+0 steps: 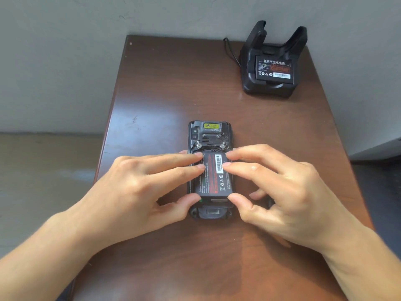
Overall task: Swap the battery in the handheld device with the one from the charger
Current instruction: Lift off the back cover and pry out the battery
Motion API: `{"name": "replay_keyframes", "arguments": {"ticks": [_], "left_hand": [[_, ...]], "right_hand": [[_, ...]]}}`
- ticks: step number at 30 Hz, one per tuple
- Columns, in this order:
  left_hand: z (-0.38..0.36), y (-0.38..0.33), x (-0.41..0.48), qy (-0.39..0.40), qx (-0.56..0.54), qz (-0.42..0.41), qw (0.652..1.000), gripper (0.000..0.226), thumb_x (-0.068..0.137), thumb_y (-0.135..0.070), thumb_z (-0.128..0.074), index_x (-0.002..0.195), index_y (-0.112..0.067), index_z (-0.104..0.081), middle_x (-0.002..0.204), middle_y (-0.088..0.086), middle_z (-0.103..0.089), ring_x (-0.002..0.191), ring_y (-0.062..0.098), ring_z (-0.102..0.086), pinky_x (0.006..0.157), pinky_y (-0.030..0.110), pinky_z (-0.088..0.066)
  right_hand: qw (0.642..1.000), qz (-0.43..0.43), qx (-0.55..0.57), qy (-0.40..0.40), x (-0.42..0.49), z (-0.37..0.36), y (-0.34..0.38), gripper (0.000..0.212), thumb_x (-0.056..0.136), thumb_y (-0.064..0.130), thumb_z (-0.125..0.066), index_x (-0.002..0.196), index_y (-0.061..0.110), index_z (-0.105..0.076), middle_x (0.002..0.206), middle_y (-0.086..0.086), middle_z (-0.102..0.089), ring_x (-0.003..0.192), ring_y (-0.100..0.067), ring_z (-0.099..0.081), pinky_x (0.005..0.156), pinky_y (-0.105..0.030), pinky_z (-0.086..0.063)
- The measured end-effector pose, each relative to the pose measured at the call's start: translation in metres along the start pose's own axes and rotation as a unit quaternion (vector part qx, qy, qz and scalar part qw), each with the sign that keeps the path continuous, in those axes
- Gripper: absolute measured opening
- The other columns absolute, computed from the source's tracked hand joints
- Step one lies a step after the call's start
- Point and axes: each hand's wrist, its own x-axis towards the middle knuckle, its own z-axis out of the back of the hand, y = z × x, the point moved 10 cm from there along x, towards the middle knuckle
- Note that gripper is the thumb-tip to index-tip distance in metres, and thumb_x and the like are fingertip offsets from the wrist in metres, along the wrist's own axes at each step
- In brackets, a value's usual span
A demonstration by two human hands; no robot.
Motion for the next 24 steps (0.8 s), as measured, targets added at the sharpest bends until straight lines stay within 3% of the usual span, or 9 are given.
{"name": "replay_keyframes", "arguments": {"ticks": [4,9,13,18,21,24], "left_hand": [[0.005,-0.003,0.000,-0.021,-0.007,-0.007,1.000,0.031,0.085,-0.034,-0.072,0.111,-0.017,-0.077,0.126,-0.002,-0.070,0.101,-0.017,-0.054,0.085,0.007,-0.049],[0.011,-0.004,0.003,-0.040,0.001,-0.006,0.999,0.029,0.087,-0.034,-0.068,0.110,-0.018,-0.078,0.124,-0.004,-0.071,0.097,0.002,-0.072,0.069,0.029,-0.062],[0.014,-0.003,0.003,-0.042,0.011,-0.002,0.999,0.031,0.092,-0.040,-0.064,0.114,-0.022,-0.076,0.127,-0.009,-0.069,0.073,0.022,-0.077,0.062,0.035,-0.060],[0.016,-0.012,0.006,-0.063,0.039,-0.042,0.996,0.031,0.088,-0.039,-0.073,0.113,-0.020,-0.076,0.121,-0.010,-0.072,0.099,0.019,-0.070,0.067,0.041,-0.059],[0.012,-0.015,0.008,-0.072,0.032,-0.063,0.995,0.022,0.091,-0.025,-0.073,0.110,-0.017,-0.077,0.115,-0.009,-0.073,0.097,0.021,-0.067,0.072,0.039,-0.057],[0.014,-0.016,0.009,-0.103,0.031,-0.063,0.992,0.016,0.094,-0.013,-0.065,0.103,-0.012,-0.079,0.108,-0.005,-0.075,0.090,0.020,-0.068,0.079,0.028,-0.055]], "right_hand": [[1.000,-0.001,0.004,0.006,0.000,-0.001,0.002,0.037,0.098,0.035,-0.062,0.121,0.009,-0.073,0.125,-0.007,-0.069,0.110,-0.021,-0.071,0.070,-0.029,-0.062],[1.000,0.004,-0.023,0.017,0.004,-0.002,0.006,0.037,0.098,0.041,-0.065,0.121,0.013,-0.073,0.126,-0.006,-0.069,0.108,-0.022,-0.072,0.082,-0.028,-0.060],[0.999,0.009,-0.038,-0.003,0.004,0.001,0.007,0.034,0.100,0.040,-0.063,0.121,0.016,-0.075,0.124,-0.003,-0.071,0.106,-0.025,-0.074,0.080,-0.041,-0.061],[0.999,-0.006,-0.036,-0.019,0.003,0.004,0.005,0.034,0.101,0.044,-0.061,0.122,0.022,-0.075,0.125,0.003,-0.073,0.109,-0.020,-0.073,0.076,-0.042,-0.062],[0.999,-0.011,-0.033,-0.026,0.004,0.006,0.004,0.031,0.100,0.043,-0.064,0.122,0.024,-0.076,0.124,0.006,-0.073,0.109,-0.018,-0.073,0.077,-0.042,-0.061],[0.999,-0.030,-0.006,-0.042,0.004,0.007,0.001,0.028,0.097,0.037,-0.069,0.119,0.022,-0.076,0.121,0.006,-0.073,0.108,-0.017,-0.072,0.080,-0.042,-0.060]]}}
